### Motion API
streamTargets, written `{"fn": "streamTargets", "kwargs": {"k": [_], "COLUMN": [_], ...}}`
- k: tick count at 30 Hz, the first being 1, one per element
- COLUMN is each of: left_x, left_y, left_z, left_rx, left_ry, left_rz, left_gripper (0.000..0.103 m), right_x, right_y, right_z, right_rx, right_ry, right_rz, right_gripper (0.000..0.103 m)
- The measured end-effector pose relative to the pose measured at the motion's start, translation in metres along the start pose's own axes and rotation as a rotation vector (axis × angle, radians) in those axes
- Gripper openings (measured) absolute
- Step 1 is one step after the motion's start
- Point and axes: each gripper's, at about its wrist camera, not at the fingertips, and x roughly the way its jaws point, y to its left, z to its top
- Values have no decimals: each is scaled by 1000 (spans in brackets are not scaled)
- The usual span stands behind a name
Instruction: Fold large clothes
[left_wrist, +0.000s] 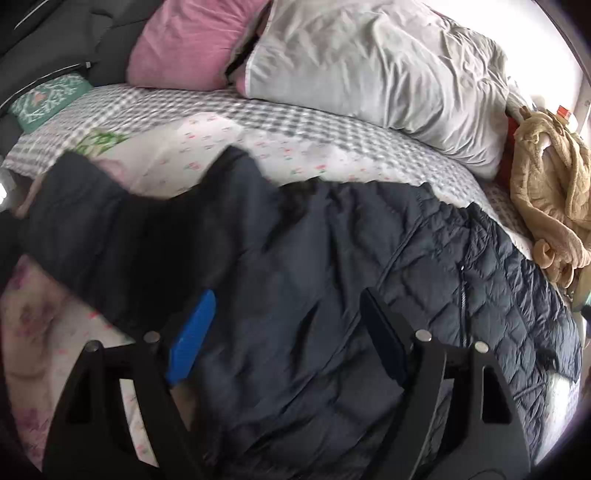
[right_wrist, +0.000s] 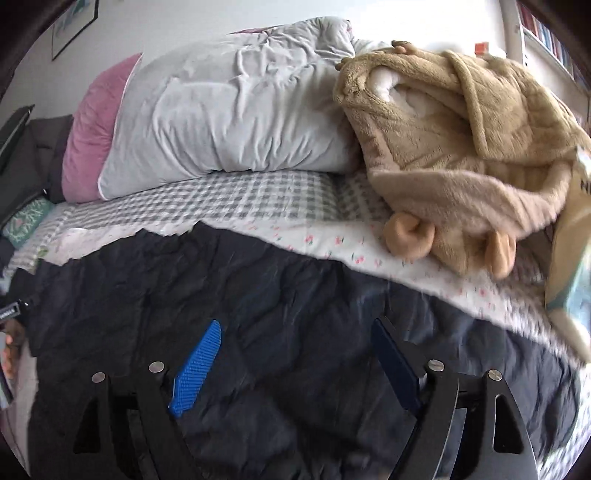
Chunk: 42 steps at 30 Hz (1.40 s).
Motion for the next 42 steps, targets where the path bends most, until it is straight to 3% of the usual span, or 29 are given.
{"fn": "streamTargets", "kwargs": {"k": [4, 9, 12, 14, 18, 20, 23, 24, 25, 29, 33, 35, 38, 39, 41, 42], "left_x": [-30, -43, -32, -17, 1, 17, 31, 31, 29, -12, -85, -114, -130, -129, -130, -131], "left_y": [44, 98, 136, 161, 190, 201, 211, 212, 211, 189, 177, 186, 208, 214, 226, 228], "left_z": [2, 33, 51, 60, 64, 67, 69, 69, 69, 76, 95, 104, 111, 110, 101, 98], "left_rx": [-26, -44, -49, -44, -30, -23, -69, -86, -101, -98, -129, -175, -180, -184, -215, -221], "left_ry": [-44, -76, -34, -9, 22, 47, 93, 88, 76, -34, -181, -229, -243, -235, -214, -217], "left_rz": [141, 213, 279, 326, 337, 341, 315, 289, 242, 136, 134, 195, 407, 439, 513, 525], "left_gripper": [81, 81, 81, 80, 72, 65, 46, 31, 4, 4, 4, 4, 5, 7, 12, 23], "right_x": [-46, -80, -83, -73, -59, -50, -35, -32, -29, -27, -35, -41, -47, -49, -54, -57], "right_y": [17, 35, 35, 34, 31, 28, 25, 26, 27, 26, 27, 28, 25, 23, 18, 16], "right_z": [-42, -84, -103, -109, -114, -117, -119, -120, -121, -122, -119, -117, -115, -114, -112, -110], "right_rx": [-12, -14, 66, 89, 119, 150, 173, 171, 167, 173, 172, 162, 176, 189, 199, 200], "right_ry": [-20, -44, -58, -20, -13, -6, 36, 43, 49, 55, 32, 20, 3, -2, -9, -10], "right_rz": [54, 135, 196, 194, 183, 188, 184, 181, 177, 170, 174, 159, 158, 163, 175, 176], "right_gripper": [85, 85, 85, 85, 85, 85, 85, 85, 85, 85, 85, 85, 85, 85, 86, 86]}}
